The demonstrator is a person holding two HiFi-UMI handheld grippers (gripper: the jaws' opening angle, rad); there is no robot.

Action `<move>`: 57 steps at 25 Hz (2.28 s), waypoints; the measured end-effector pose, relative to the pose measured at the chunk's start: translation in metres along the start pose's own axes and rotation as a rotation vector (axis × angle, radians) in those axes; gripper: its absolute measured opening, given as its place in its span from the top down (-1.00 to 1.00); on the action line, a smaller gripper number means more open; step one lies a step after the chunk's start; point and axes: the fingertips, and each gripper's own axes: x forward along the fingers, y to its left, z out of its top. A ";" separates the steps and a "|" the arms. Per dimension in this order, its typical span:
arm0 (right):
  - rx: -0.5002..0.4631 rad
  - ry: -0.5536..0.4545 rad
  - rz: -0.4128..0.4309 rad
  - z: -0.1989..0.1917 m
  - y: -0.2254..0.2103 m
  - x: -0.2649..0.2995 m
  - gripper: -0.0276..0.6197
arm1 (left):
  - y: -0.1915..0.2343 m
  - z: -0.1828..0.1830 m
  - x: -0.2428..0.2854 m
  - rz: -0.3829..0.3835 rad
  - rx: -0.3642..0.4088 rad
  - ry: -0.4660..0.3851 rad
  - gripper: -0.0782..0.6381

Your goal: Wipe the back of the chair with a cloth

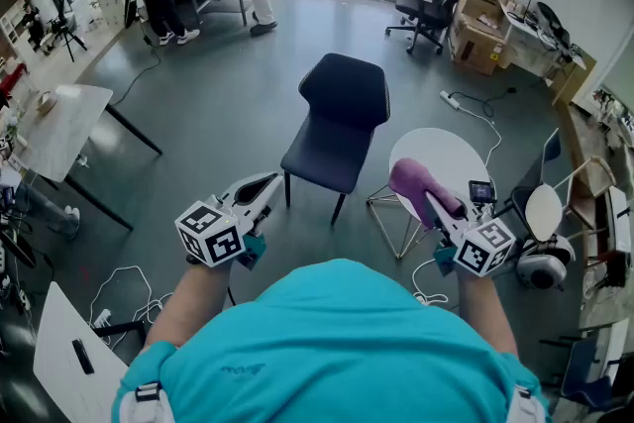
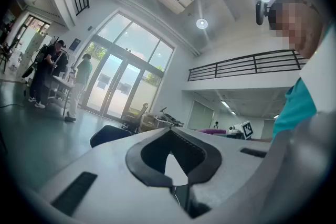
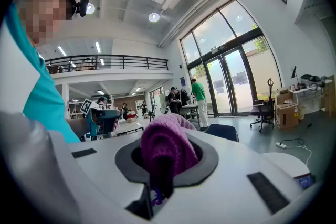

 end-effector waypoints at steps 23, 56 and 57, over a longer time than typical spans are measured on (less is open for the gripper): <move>0.012 -0.011 0.027 0.013 0.029 0.071 0.76 | 0.057 0.014 -0.042 0.001 -0.023 -0.012 0.77; 0.055 0.007 0.192 0.026 -0.218 0.281 0.76 | 0.222 0.029 0.202 0.090 -0.079 0.089 0.77; 0.062 0.010 0.196 0.030 -0.241 0.285 0.76 | 0.222 0.030 0.231 0.085 -0.075 0.110 0.77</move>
